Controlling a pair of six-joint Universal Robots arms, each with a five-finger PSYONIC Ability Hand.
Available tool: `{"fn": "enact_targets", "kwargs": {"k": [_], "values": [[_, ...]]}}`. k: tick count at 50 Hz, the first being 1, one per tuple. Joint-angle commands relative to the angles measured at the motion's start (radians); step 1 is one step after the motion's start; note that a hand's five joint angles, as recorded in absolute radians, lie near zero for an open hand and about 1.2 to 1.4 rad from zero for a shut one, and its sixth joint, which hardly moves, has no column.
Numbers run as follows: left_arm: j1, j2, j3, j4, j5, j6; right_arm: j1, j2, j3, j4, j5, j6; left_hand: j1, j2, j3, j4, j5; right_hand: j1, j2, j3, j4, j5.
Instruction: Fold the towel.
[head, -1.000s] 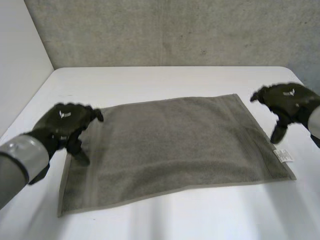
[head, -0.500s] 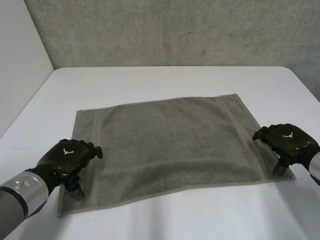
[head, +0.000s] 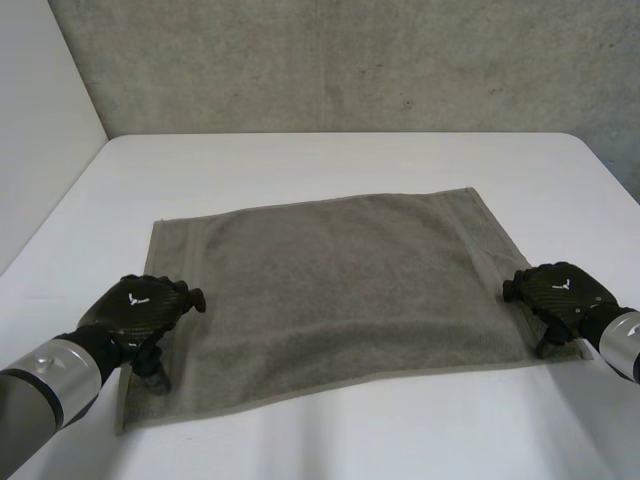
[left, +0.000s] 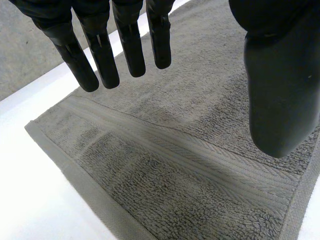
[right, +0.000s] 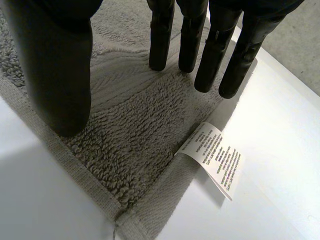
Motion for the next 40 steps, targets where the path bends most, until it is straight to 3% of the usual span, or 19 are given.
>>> {"fn": "enact_targets", "kwargs": {"k": [1, 13, 26, 40], "values": [[0.0, 0.0, -0.001, 0.0, 0.0, -0.001, -0.012, -0.013, 0.001, 0.006, -0.002, -0.001, 0.0, 0.007, -0.002, 0.004, -0.004, 0.014, 0.023, 0.016, 0.018, 0.009], [0.001, 0.0, 0.0, 0.0, 0.0, -0.002, -0.067, -0.055, -0.01, 0.035, 0.0, -0.004, -0.003, 0.004, -0.005, 0.001, -0.006, 0.017, 0.026, 0.019, 0.021, 0.012], [0.017, -0.007, 0.0, 0.006, 0.002, -0.002, -0.093, -0.012, -0.021, 0.086, -0.003, -0.121, -0.003, 0.004, -0.005, 0.001, -0.006, 0.026, 0.035, 0.028, 0.03, 0.021], [0.018, -0.014, 0.0, 0.017, 0.002, -0.002, -0.081, 0.028, -0.025, 0.02, -0.015, -0.107, -0.006, 0.001, -0.008, -0.002, -0.009, 0.231, 0.24, 0.233, 0.235, 0.227]]}}
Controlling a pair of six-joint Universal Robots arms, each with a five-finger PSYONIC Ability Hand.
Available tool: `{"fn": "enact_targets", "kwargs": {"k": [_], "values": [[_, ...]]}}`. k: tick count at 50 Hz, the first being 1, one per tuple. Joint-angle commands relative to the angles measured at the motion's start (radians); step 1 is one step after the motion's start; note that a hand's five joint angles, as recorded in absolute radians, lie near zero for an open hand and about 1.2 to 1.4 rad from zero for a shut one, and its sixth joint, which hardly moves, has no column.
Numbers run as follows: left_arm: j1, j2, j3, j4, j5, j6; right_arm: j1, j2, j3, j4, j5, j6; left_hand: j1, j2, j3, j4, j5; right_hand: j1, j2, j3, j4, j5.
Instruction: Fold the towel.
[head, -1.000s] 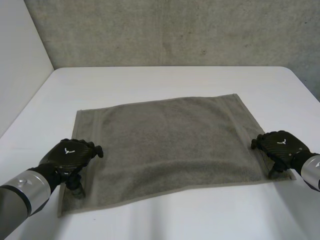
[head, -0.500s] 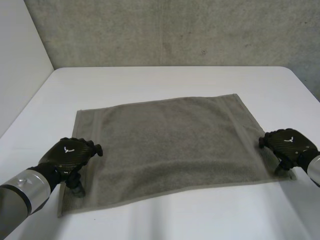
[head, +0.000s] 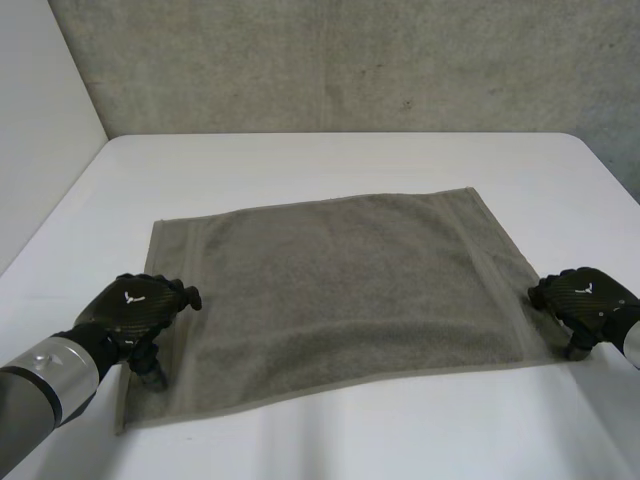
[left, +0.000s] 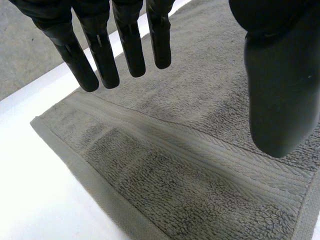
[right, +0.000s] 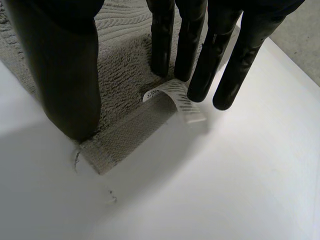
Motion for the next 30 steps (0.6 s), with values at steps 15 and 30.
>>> {"fn": "enact_targets", "kwargs": {"k": [15, 30], "values": [[-0.001, -0.001, 0.0, 0.0, 0.0, 0.0, 0.01, 0.016, 0.001, -0.111, -0.001, 0.04, -0.005, 0.001, -0.006, -0.002, -0.008, 0.093, 0.091, 0.093, 0.096, 0.112], [-0.001, -0.001, 0.001, 0.002, 0.0, 0.0, 0.01, 0.007, -0.002, -0.114, -0.003, 0.075, -0.005, 0.001, -0.006, -0.002, -0.008, 0.134, 0.132, 0.134, 0.138, 0.154]]}}
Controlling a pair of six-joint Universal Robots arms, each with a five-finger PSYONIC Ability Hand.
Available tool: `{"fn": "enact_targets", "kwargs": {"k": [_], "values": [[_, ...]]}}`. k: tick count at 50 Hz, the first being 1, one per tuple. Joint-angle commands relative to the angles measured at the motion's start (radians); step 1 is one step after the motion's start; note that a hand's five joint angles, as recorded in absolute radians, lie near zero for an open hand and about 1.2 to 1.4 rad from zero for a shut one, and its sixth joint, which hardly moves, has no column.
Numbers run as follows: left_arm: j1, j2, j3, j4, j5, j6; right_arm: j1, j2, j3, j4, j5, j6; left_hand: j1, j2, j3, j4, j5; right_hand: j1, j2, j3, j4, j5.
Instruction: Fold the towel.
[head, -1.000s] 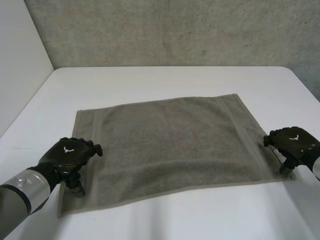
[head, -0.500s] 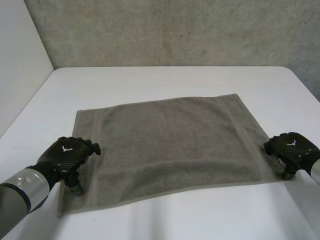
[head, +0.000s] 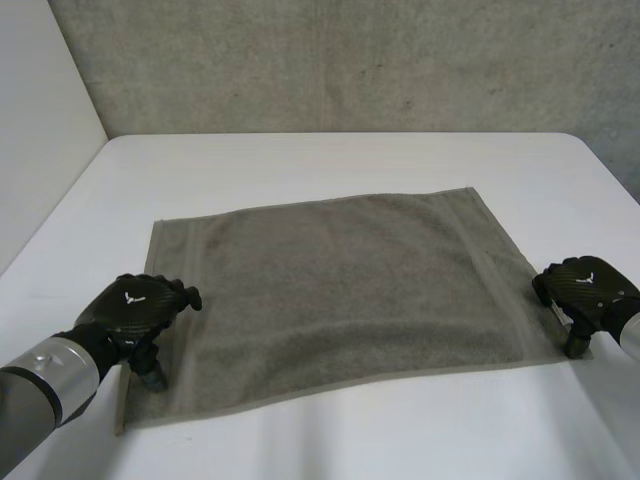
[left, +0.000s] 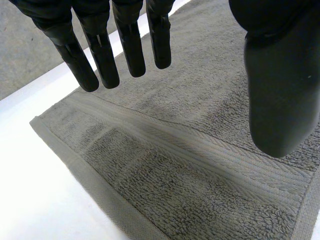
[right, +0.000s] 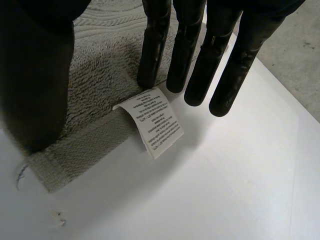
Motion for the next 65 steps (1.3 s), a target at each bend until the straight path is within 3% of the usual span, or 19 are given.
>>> {"fn": "enact_targets", "kwargs": {"k": [1, 24, 29, 30, 43, 51, 65], "values": [[0.0, 0.0, 0.002, 0.002, 0.0, 0.0, 0.0, -0.005, -0.001, 0.001, -0.002, 0.018, -0.005, 0.001, -0.006, -0.002, -0.008, 0.041, 0.042, 0.041, 0.041, 0.136], [0.0, 0.001, 0.0, 0.005, 0.002, 0.0, 0.023, -0.004, -0.001, -0.045, -0.002, 0.063, -0.008, -0.002, -0.009, -0.005, -0.011, 0.088, 0.09, 0.089, 0.088, 0.183], [0.0, 0.001, 0.0, 0.006, 0.0, 0.0, 0.029, -0.004, -0.008, -0.047, -0.002, 0.064, -0.005, 0.001, -0.006, -0.002, -0.008, 0.438, 0.439, 0.438, 0.437, 0.533], [-0.002, 0.0, 0.0, 0.006, 0.0, 0.0, 0.029, -0.005, -0.01, -0.047, 0.0, 0.067, -0.005, 0.001, -0.006, -0.002, -0.008, 0.623, 0.624, 0.623, 0.622, 0.718], [0.001, 0.0, -0.006, 0.006, 0.0, 0.0, 0.015, -0.061, -0.011, -0.062, -0.048, 0.282, -0.002, 0.004, -0.003, 0.001, -0.005, 0.624, 0.626, 0.625, 0.624, 0.719], [0.001, -0.06, -0.015, 0.003, -0.005, 0.011, 0.018, -0.097, -0.025, -0.093, 0.047, 0.512, 0.004, 0.01, 0.003, 0.007, 0.0, 0.624, 0.626, 0.625, 0.624, 0.719], [-0.013, -0.1, -0.02, -0.011, -0.002, 0.012, 0.017, -0.099, -0.031, -0.096, 0.055, 0.517, 0.236, 0.242, 0.235, 0.239, 0.232, 0.624, 0.626, 0.625, 0.624, 0.719]]}}
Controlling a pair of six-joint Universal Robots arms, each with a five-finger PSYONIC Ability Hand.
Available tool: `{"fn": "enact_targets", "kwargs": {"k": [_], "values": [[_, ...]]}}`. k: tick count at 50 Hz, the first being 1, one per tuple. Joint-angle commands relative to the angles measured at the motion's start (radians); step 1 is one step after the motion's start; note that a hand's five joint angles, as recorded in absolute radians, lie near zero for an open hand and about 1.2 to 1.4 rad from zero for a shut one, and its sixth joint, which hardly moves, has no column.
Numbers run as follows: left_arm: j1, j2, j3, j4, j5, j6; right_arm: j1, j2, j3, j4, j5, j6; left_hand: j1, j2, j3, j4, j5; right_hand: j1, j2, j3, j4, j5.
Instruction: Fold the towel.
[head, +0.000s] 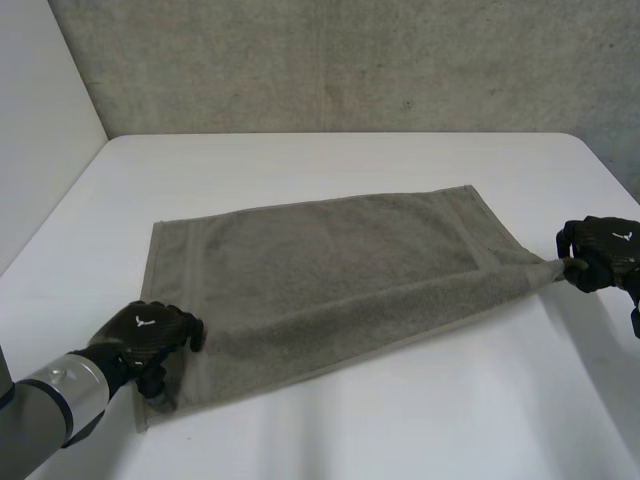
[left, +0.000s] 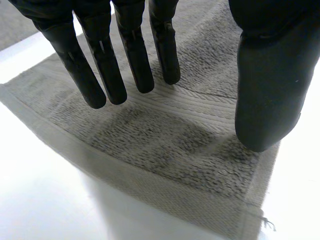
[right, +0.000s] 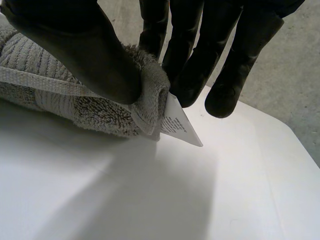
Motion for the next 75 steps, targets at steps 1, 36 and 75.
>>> {"fn": "enact_targets", "kwargs": {"k": [1, 36, 75], "values": [[-0.007, -0.006, -0.008, -0.002, 0.003, 0.0, 0.002, 0.002, 0.0, -0.003, -0.004, -0.01, 0.017, 0.018, 0.017, 0.014, 0.02, 0.076, 0.1, 0.084, 0.059, 0.074], [-0.015, -0.067, -0.032, 0.06, -0.006, 0.116, 0.008, 0.002, 0.019, -0.003, -0.015, -0.037, -0.163, -0.161, -0.163, -0.166, -0.16, 0.076, 0.1, 0.084, 0.059, 0.074], [-0.018, -0.078, -0.011, 0.163, -0.011, 0.107, 0.012, 0.0, 0.031, 0.0, -0.032, -0.067, 0.563, 0.564, 0.563, 0.56, 0.566, 0.076, 0.1, 0.084, 0.059, 0.074]]}}
